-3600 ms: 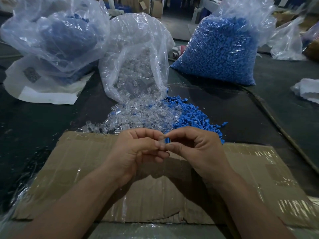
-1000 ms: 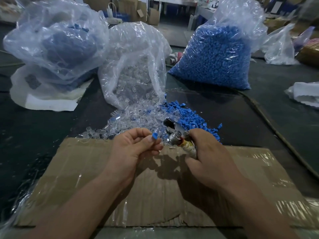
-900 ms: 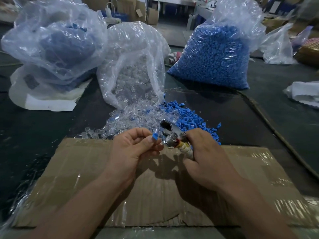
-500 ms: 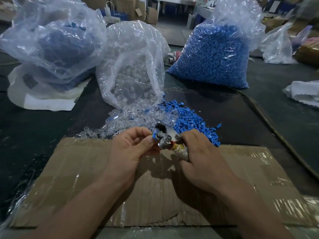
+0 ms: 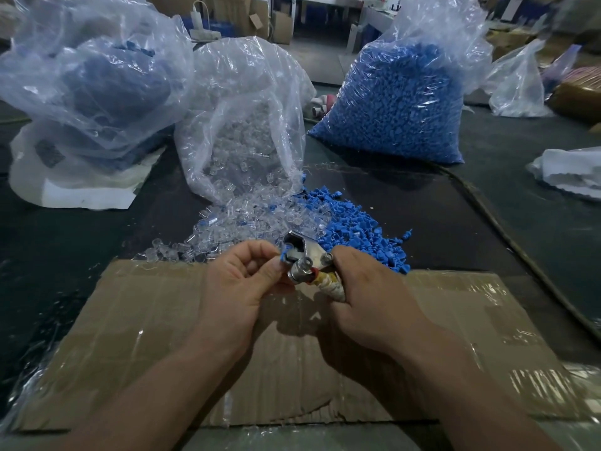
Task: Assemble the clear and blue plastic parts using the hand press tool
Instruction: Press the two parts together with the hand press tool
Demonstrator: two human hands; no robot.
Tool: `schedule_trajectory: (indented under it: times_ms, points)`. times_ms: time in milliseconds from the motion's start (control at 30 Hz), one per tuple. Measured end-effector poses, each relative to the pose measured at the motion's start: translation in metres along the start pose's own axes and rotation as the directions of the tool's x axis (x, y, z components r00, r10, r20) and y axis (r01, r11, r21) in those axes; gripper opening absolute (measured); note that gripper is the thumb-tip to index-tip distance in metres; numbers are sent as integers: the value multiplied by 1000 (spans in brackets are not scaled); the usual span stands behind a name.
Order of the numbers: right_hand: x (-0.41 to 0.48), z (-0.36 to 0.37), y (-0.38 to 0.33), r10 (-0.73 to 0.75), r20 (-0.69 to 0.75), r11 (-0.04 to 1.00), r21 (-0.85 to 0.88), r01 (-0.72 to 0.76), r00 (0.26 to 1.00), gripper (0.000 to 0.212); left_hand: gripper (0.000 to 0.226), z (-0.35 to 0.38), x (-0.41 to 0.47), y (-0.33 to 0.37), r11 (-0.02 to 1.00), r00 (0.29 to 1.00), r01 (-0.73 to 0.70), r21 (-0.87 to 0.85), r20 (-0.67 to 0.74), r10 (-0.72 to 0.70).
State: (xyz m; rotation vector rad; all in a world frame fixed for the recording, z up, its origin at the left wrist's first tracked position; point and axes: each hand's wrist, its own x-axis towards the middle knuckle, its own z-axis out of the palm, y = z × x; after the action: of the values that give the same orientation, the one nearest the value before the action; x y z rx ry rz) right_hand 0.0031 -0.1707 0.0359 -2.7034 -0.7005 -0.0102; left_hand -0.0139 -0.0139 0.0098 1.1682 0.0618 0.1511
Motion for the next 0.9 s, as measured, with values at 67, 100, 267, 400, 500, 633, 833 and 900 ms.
schedule_trajectory:
  times_ms: [67,100,267,400,500,633,833,900]
  points:
    - [1,1,0,0,3,1000,12,0,1000,34,12,1,0,1,1000,1000,5,-3,-8,-5]
    - [2,0,0,1,5,1000,16,-1,1000,34,12,1,-1,1,1000,1000,5,-8,-13,-5]
    - [3,0,-1,10,20,1000,6,-10,1000,36,8,3,-1,2,1000,1000,-8,-8,-24,8]
    - [4,0,-2,11,23,1000,14,-11,1000,36,8,2,-1,1,1000,999,-19,17,-35,20]
    - [4,1,-2,13,28,1000,23,-14,1000,36,11,1,0,0,999,999,-27,38,-43,29]
    - [4,2,-2,12,17,1000,26,-12,1000,35,10,1,-1,0,997,998,-44,65,-41,47]
    - [4,3,-3,13,11,999,44,-13,1000,32,6,1,-3,1,996,997,-46,78,-51,50]
    - [4,2,-4,9,16,999,33,-9,1000,32,6,1,-2,1,995,997,-50,81,-62,55]
